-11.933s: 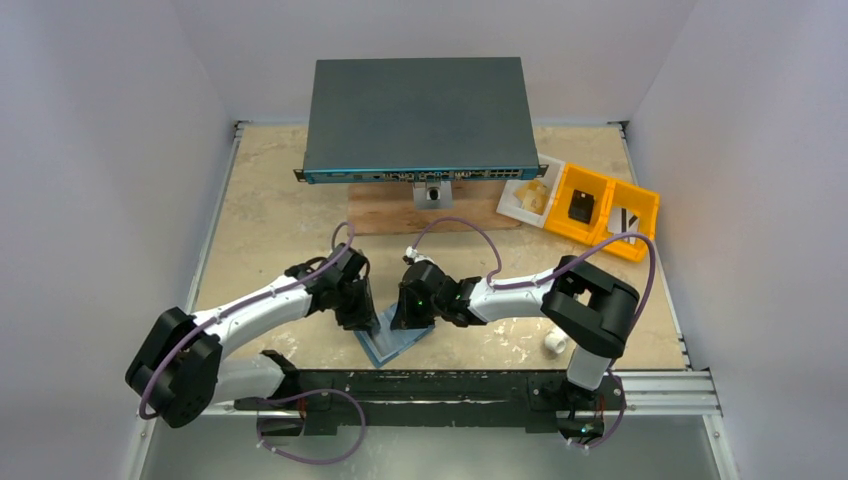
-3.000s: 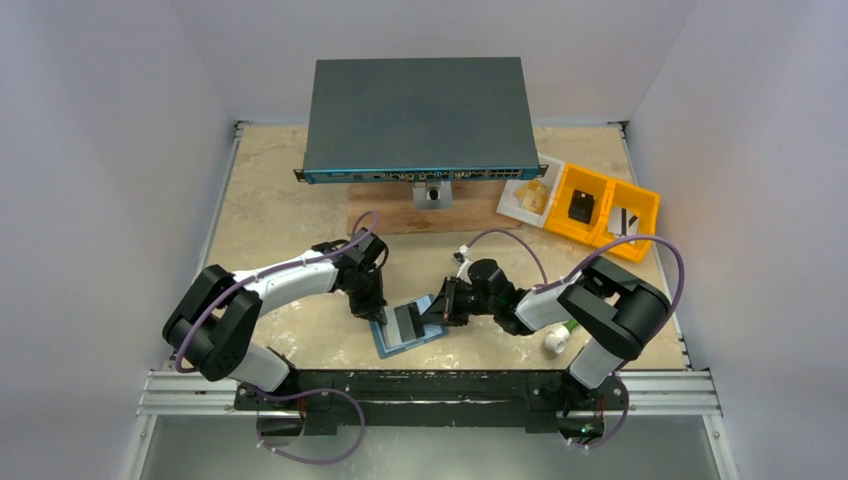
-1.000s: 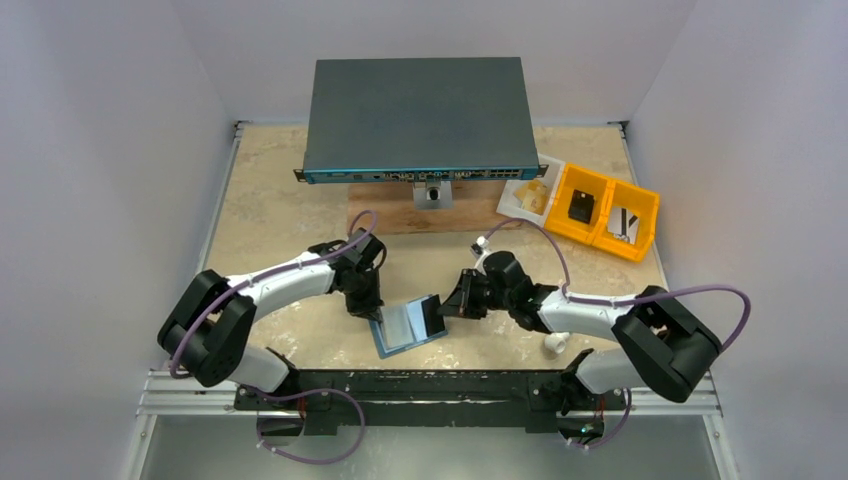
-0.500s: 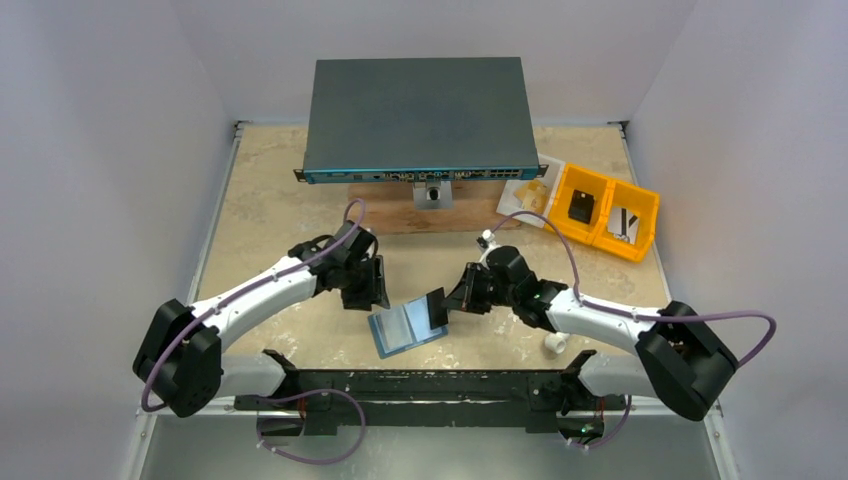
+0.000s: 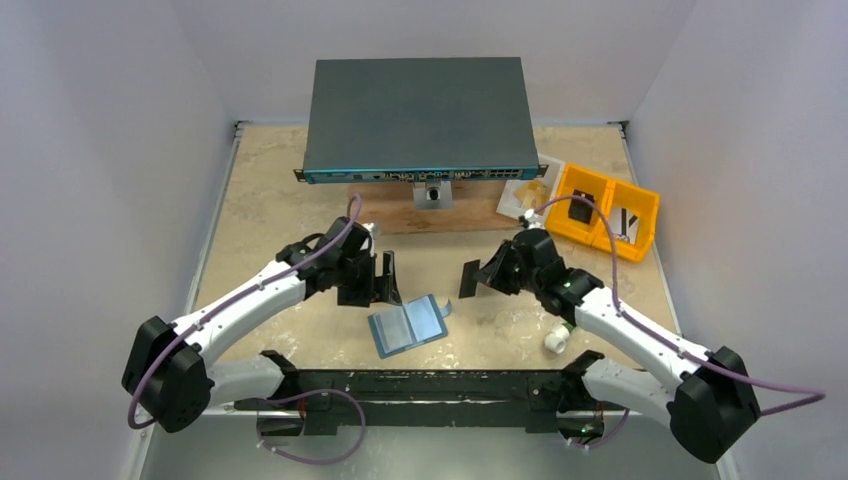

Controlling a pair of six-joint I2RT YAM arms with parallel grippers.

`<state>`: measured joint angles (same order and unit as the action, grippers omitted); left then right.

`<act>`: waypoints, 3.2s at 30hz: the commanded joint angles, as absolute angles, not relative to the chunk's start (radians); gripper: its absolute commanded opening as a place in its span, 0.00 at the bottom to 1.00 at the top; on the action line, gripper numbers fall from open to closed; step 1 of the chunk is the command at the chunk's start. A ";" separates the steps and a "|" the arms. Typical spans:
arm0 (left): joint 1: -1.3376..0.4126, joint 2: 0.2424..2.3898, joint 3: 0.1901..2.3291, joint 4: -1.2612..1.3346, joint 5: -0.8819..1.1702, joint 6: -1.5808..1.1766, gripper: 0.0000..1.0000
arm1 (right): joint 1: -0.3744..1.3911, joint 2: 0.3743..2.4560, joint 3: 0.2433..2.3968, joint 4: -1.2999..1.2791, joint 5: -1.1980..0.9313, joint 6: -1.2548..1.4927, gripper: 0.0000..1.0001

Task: Take the credit cards out of the card holder
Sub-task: Place the credit card in the storage box, then remove the credit card from the card holder.

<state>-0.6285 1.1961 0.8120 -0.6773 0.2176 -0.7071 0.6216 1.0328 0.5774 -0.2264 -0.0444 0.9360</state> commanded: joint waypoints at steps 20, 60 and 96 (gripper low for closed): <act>-0.630 1.149 0.847 -0.701 0.303 -0.604 0.80 | -0.121 1.336 1.091 -0.479 0.184 0.553 0.00; -0.626 1.086 0.818 -0.740 0.245 -0.598 0.80 | -0.082 1.816 1.590 -0.606 0.292 0.467 0.70; -0.561 1.071 0.698 -0.750 0.004 -0.856 0.80 | 0.924 1.170 0.765 -0.245 0.161 0.818 0.89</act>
